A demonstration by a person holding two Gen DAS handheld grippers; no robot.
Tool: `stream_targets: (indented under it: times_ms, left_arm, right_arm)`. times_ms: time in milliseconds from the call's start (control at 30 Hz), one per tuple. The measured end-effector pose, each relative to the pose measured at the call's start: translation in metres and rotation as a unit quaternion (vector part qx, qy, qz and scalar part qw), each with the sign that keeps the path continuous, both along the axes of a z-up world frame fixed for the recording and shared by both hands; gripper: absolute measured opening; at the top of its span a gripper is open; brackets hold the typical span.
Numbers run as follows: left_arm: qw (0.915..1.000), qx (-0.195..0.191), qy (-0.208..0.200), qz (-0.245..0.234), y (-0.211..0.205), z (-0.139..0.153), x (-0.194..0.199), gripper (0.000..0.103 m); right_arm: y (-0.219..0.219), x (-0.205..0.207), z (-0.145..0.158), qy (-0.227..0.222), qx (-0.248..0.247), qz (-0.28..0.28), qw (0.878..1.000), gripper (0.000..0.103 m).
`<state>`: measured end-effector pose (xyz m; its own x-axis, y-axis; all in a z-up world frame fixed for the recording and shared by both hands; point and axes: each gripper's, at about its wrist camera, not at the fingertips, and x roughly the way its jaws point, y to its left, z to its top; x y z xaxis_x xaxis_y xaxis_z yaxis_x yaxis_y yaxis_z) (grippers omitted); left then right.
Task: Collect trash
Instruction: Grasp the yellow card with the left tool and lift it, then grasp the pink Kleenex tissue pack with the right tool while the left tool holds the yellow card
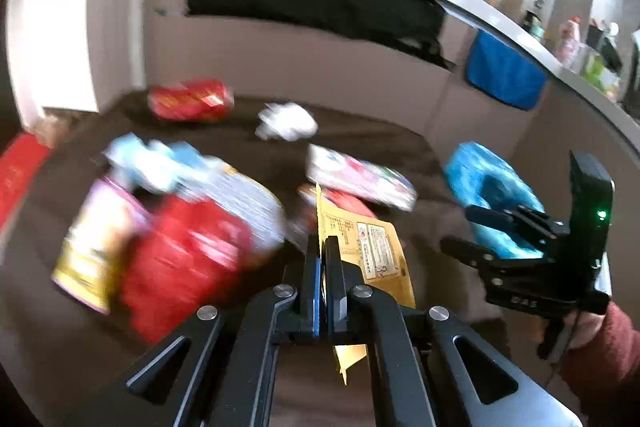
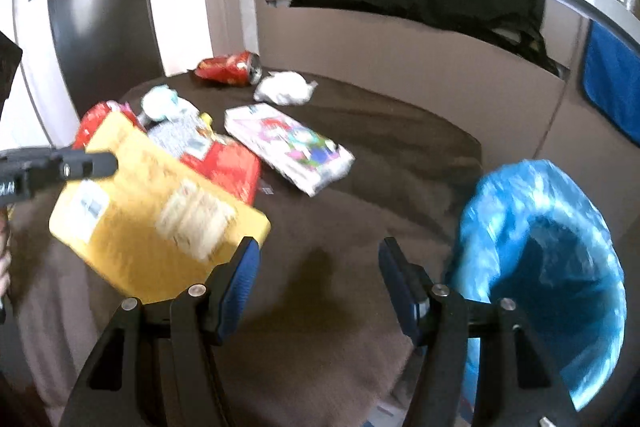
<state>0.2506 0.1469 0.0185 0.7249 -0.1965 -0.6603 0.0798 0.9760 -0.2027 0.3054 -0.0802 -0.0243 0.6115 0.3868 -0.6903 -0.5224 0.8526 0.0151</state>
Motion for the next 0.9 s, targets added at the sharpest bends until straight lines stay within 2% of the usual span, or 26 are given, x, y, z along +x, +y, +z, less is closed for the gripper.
stream_targets:
  times_ms: [167,333,567,700,900]
  left_arm:
    - [0.9972,0.052,-0.032,0.044,0.027,0.018,0.002,0.001]
    - [0.996,0.046,-0.038,0.066,0.05,0.018,0.008,0.001]
    - [0.9954,0.044,-0.042,0.074,0.062,0.013,0.013,0.002]
    - [0.9953,0.041,-0.04,0.078,0.065,0.01,0.015,0.002]
    - [0.9953,0.036,-0.04,0.08,0.064,0.009,0.014,0.002]
  right_arm:
    - [0.031,0.024,0.014,-0.014,-0.012,0.041,0.999,0.06]
    - [0.061,0.073,0.015,0.014,-0.023,0.076,0.997,0.058]
    - [0.053,0.144,-0.002,0.072,0.014,0.018,0.997,0.058]
    - [0.038,0.143,-0.019,0.135,0.055,0.028,0.989,0.058]
    - [0.037,0.107,-0.015,0.129,0.065,0.074,0.987,0.061]
